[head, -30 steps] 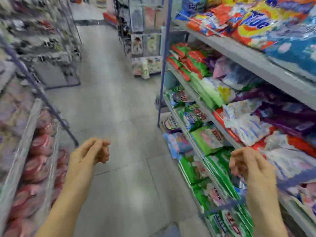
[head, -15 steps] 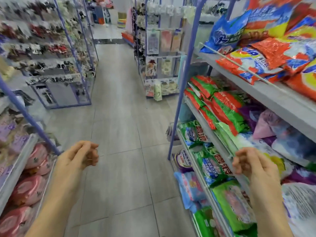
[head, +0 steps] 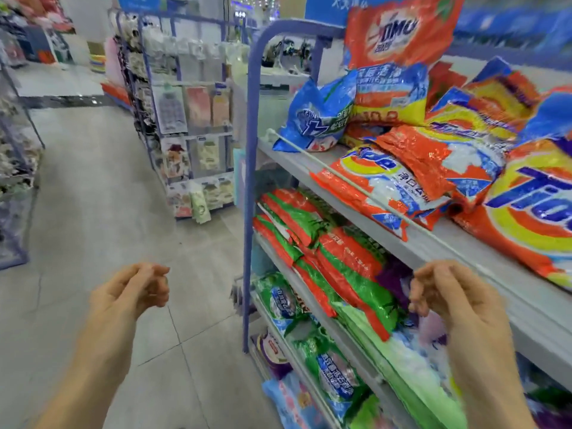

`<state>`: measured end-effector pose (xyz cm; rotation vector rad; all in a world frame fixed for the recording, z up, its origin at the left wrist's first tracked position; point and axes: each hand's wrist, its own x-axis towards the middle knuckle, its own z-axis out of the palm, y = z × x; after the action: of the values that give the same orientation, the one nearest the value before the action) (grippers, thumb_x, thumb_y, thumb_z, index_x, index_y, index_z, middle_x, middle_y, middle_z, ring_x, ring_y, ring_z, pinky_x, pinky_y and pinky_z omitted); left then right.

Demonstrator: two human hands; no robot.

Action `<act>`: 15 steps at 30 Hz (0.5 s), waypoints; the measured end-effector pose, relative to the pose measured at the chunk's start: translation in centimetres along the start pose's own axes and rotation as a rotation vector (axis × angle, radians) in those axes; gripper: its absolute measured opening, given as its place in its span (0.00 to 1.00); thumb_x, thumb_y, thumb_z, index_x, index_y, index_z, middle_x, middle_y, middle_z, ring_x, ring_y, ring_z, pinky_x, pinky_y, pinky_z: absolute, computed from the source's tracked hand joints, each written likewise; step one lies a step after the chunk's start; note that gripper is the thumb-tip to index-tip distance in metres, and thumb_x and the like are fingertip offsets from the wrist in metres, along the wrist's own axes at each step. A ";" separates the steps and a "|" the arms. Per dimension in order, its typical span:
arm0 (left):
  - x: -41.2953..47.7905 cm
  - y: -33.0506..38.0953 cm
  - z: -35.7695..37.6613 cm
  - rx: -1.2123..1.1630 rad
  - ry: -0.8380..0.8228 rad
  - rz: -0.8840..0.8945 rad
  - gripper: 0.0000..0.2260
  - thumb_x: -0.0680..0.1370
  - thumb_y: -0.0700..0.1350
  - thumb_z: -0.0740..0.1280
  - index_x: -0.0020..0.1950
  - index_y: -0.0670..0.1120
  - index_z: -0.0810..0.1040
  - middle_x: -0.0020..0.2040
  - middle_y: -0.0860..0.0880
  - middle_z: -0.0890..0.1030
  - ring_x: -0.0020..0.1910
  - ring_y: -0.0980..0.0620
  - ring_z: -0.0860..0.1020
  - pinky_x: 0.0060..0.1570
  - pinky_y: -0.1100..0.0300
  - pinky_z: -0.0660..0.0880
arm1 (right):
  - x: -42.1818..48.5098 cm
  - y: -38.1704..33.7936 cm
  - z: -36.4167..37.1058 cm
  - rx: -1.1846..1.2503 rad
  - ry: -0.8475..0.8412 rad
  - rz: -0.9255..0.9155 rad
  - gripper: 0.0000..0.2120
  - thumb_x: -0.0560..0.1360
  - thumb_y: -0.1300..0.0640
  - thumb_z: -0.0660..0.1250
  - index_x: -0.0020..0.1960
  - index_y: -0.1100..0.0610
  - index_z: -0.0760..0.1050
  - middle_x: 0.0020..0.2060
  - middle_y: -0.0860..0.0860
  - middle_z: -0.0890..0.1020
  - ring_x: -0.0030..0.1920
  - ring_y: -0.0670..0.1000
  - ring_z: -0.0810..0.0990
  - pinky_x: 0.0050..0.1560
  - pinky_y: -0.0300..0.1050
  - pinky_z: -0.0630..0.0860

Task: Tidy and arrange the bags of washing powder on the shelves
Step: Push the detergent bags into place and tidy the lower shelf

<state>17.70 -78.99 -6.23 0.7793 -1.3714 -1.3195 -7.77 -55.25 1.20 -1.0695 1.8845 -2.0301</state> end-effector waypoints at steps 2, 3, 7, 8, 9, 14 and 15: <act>4.0 -0.8 1.9 -0.013 -0.076 0.011 0.16 0.81 0.43 0.59 0.38 0.51 0.83 0.30 0.51 0.76 0.30 0.54 0.75 0.30 0.67 0.73 | 2.0 -0.7 1.2 -0.017 0.022 -0.084 0.13 0.73 0.46 0.62 0.40 0.54 0.78 0.29 0.52 0.77 0.28 0.49 0.72 0.31 0.36 0.72; 6.1 -1.2 2.9 -0.014 -0.121 0.022 0.16 0.81 0.43 0.59 0.39 0.50 0.82 0.30 0.51 0.76 0.30 0.54 0.74 0.30 0.67 0.73 | 3.2 -1.0 2.0 -0.056 0.030 -0.134 0.12 0.75 0.48 0.62 0.39 0.53 0.78 0.29 0.52 0.77 0.28 0.48 0.73 0.31 0.36 0.72; 14.5 -2.1 6.0 -0.068 -0.295 0.054 0.14 0.80 0.43 0.60 0.39 0.50 0.82 0.30 0.51 0.76 0.30 0.54 0.73 0.30 0.66 0.72 | 9.4 -2.3 6.0 -0.215 0.082 -0.254 0.11 0.77 0.54 0.59 0.39 0.53 0.76 0.29 0.50 0.77 0.29 0.49 0.74 0.32 0.38 0.72; 16.7 -2.1 6.5 -0.078 -0.335 0.058 0.14 0.80 0.43 0.60 0.39 0.50 0.82 0.30 0.51 0.76 0.30 0.54 0.73 0.30 0.66 0.72 | 11.3 -2.6 7.1 -0.255 0.093 -0.265 0.11 0.77 0.55 0.59 0.39 0.54 0.76 0.30 0.51 0.77 0.29 0.49 0.74 0.33 0.39 0.73; 18.8 -2.1 6.9 -0.083 -0.369 0.063 0.15 0.80 0.43 0.60 0.39 0.50 0.82 0.30 0.51 0.76 0.30 0.54 0.73 0.30 0.66 0.72 | 13.3 -2.8 8.3 -0.299 0.091 -0.264 0.10 0.76 0.55 0.59 0.39 0.56 0.75 0.30 0.51 0.77 0.29 0.49 0.74 0.33 0.41 0.73; 27.2 -2.3 8.3 -0.131 -0.502 0.070 0.16 0.80 0.41 0.59 0.39 0.50 0.83 0.30 0.52 0.76 0.30 0.56 0.73 0.30 0.68 0.72 | 22.9 -3.7 14.4 -0.619 0.033 -0.299 0.04 0.75 0.60 0.67 0.50 0.58 0.75 0.40 0.52 0.79 0.40 0.47 0.78 0.42 0.42 0.76; 28.3 -2.3 8.6 -0.140 -0.522 0.066 0.17 0.80 0.41 0.59 0.38 0.51 0.83 0.30 0.53 0.77 0.30 0.57 0.73 0.30 0.69 0.72 | 24.6 -3.9 15.5 -0.741 0.018 -0.342 0.12 0.73 0.60 0.70 0.56 0.59 0.74 0.47 0.52 0.78 0.48 0.50 0.78 0.49 0.43 0.75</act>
<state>1.86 -103.49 -0.70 0.2958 -1.6658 -1.6148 -15.02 -80.96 13.28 -1.6235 2.7092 -1.4656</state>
